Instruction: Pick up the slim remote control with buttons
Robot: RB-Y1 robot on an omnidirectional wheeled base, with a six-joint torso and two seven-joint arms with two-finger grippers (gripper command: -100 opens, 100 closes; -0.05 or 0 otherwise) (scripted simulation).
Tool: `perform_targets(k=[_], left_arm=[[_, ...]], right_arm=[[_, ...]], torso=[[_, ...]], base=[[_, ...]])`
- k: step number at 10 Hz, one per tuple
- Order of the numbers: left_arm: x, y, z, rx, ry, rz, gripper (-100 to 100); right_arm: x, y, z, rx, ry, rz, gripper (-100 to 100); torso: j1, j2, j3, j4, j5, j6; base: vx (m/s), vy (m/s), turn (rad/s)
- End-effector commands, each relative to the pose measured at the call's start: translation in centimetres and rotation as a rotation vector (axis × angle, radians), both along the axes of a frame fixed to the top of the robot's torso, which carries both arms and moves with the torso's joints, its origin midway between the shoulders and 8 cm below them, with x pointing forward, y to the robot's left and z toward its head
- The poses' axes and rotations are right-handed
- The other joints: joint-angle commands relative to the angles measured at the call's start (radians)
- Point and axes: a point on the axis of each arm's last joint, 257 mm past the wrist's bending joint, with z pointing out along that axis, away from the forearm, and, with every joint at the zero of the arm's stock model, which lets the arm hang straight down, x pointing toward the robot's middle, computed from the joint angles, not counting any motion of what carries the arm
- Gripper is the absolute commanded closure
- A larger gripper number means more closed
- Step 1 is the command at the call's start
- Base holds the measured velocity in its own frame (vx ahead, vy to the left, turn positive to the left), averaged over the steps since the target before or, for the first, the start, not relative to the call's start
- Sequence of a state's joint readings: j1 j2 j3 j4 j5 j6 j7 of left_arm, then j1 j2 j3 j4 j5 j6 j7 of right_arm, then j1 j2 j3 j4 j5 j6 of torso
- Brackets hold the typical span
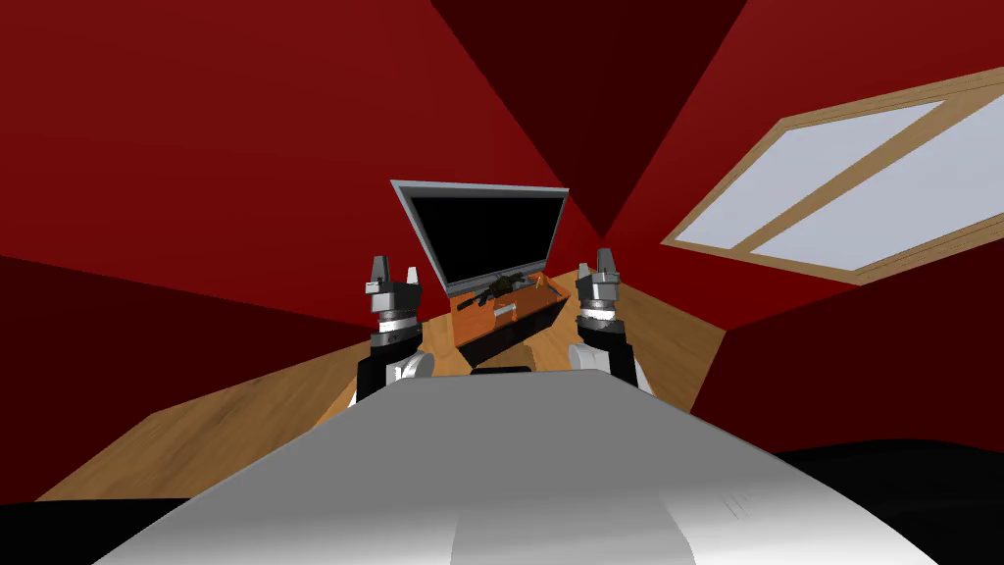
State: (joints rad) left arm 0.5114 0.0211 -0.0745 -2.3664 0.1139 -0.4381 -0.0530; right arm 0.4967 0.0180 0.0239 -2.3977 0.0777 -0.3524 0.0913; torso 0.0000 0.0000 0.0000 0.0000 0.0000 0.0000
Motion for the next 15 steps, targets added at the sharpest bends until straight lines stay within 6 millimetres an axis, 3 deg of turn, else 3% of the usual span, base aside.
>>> perform_targets(k=[1,4,8,10,11,14,15], left_arm=[[0.0,0.0,0.0,0.0,0.0,0.0,0],[0.0,0.0,0.0,0.0,0.0,0.0,0],[0.0,0.0,0.0,0.0,0.0,0.0,0],[0.0,0.0,0.0,0.0,0.0,0.0,0],[0.0,0.0,0.0,0.0,0.0,0.0,0],[0.0,0.0,0.0,0.0,0.0,0.0,0],[0.0,0.0,0.0,0.0,0.0,0.0,0]], right_arm=[[0.3,0.4,-0.9,-0.035,0.03,0.007,-100],[1.3,1.1,-4.7,-0.132,0.141,0.009,-100],[1.9,0.9,-13.9,-0.296,0.384,-0.012,-100],[1.2,0.0,-19.8,-0.383,0.531,-0.024,-100],[1.1,0.1,-19.9,-0.39,0.533,-0.025,-100],[-1.7,-1.7,-29.2,-0.522,0.762,-0.029,-100],[-1.8,-1.7,-29.5,-0.54,0.769,-0.031,-100]], torso=[[0.0,0.0,0.0,0.0,0.0,0.0],[-0.004,0.0,0.0,0.0,-0.001,0.0],[-0.007,-0.001,-0.001,0.0,-0.002,0.0],[-0.007,0.0,0.0,0.0,-0.002,0.0],[-0.008,0.0,0.0,0.0,-0.002,0.0],[-0.006,-0.002,-0.001,0.0,-0.001,0.001],[-0.006,-0.002,-0.001,0.0,-0.001,0.0]], base=[[0.002,-0.02,0.09],[0.002,-0.058,0.21],[0.007,-0.09,0.347],[-0.012,-0.101,0.444],[-0.004,-0.068,0.246],[0.004,-0.068,0.468],[-0.007,-0.057,0.349]])
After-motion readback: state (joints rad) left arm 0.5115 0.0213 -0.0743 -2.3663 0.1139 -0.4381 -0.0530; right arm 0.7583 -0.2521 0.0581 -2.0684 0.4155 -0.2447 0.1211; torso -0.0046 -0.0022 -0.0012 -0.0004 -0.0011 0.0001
